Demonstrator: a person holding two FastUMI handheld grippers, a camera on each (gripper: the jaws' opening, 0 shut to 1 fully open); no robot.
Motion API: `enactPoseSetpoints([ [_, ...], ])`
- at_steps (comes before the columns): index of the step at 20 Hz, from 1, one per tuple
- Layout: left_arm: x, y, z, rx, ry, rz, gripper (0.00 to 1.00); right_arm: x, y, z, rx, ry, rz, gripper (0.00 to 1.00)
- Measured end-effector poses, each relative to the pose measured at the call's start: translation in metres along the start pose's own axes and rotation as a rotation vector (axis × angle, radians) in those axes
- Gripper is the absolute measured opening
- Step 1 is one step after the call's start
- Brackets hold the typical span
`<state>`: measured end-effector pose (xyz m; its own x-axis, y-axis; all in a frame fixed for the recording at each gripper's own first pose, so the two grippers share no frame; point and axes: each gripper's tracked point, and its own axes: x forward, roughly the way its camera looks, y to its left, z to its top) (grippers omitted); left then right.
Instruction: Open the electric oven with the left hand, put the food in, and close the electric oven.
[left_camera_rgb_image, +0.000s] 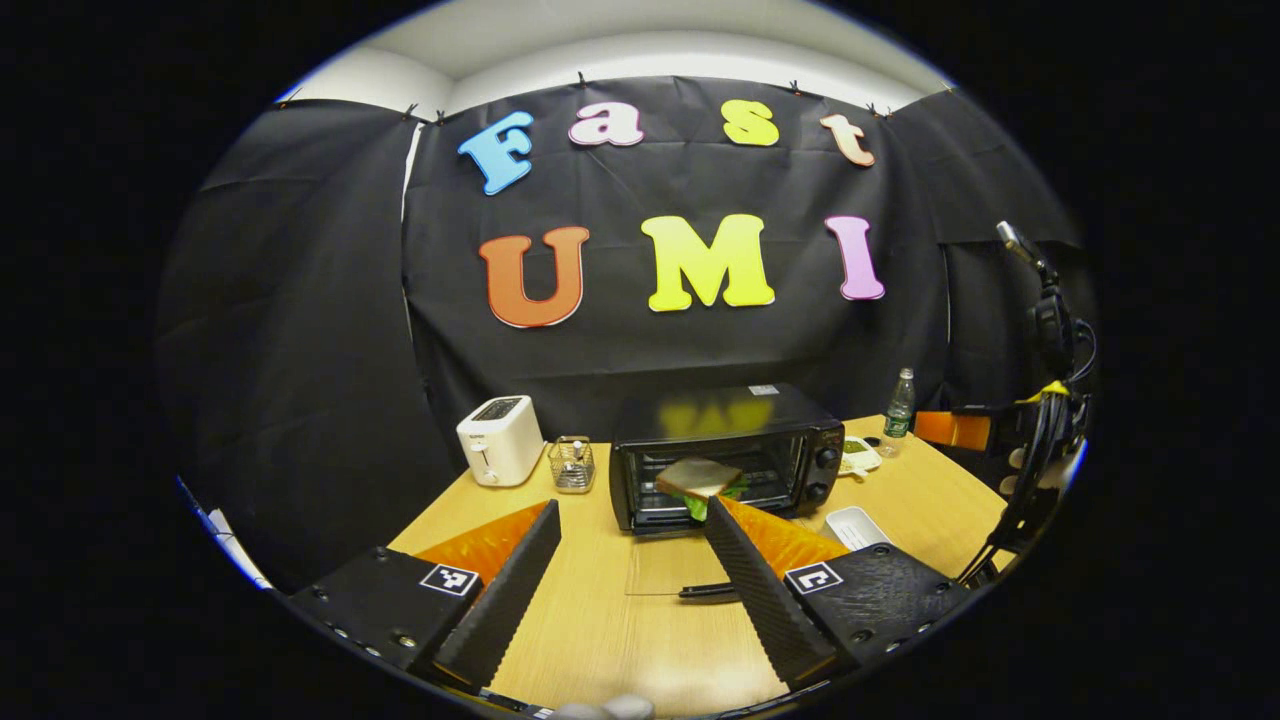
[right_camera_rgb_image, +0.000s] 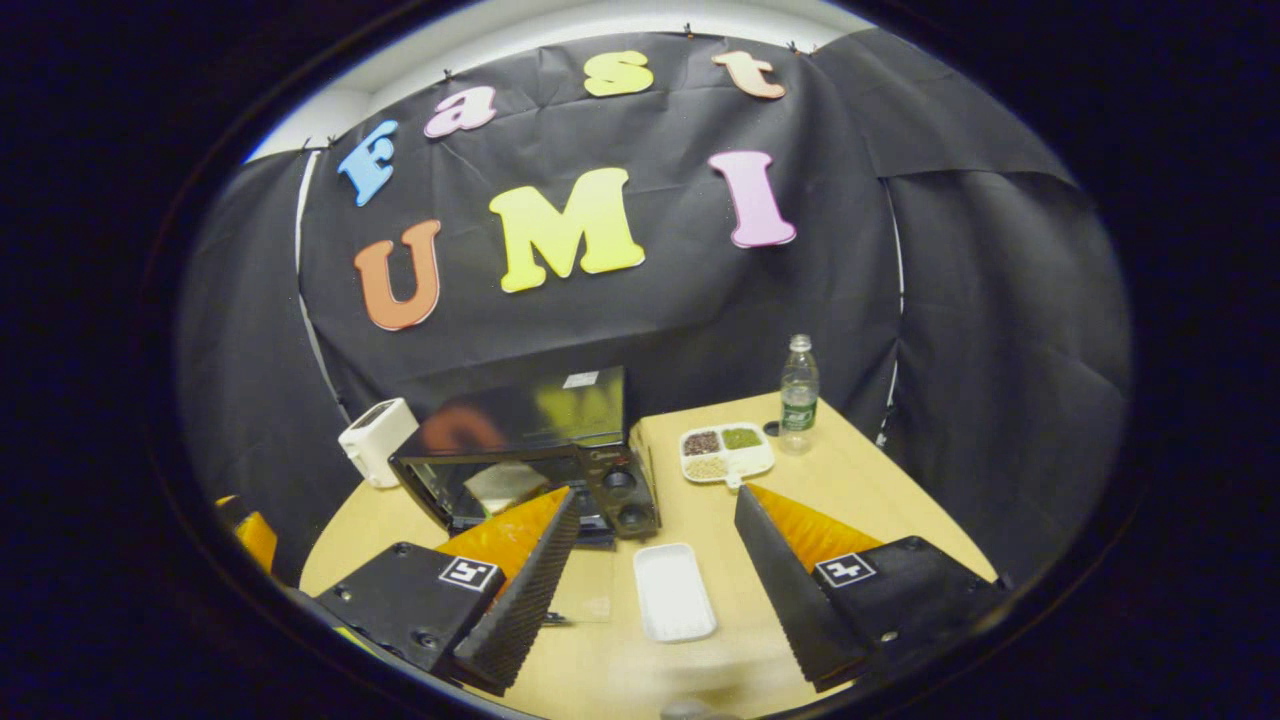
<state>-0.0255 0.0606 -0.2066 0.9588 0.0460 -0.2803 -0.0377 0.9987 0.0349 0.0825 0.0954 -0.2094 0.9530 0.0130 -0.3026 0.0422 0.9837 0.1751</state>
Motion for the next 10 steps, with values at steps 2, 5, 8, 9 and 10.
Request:
enactPoseSetpoints([
  [2,0.006,-0.015,-0.016,-0.001,0.026,-0.015,0.95,-0.012,-0.018,0.007,-0.009,-0.012,-0.013,1.00],
  [5,0.018,-0.036,-0.047,-0.020,0.073,-0.034,0.95,-0.028,-0.045,0.017,-0.046,-0.023,-0.043,1.00],
  [8,0.033,-0.049,-0.083,-0.045,0.139,-0.027,0.96,-0.044,-0.064,0.031,-0.073,-0.044,-0.062,1.00],
  [9,0.037,-0.053,-0.094,-0.059,0.154,-0.030,0.96,-0.048,-0.063,0.031,-0.083,-0.042,-0.048,0.89],
  [10,0.041,-0.058,-0.104,-0.073,0.174,-0.031,0.96,-0.053,-0.066,0.032,-0.095,-0.038,-0.047,0.89],
])
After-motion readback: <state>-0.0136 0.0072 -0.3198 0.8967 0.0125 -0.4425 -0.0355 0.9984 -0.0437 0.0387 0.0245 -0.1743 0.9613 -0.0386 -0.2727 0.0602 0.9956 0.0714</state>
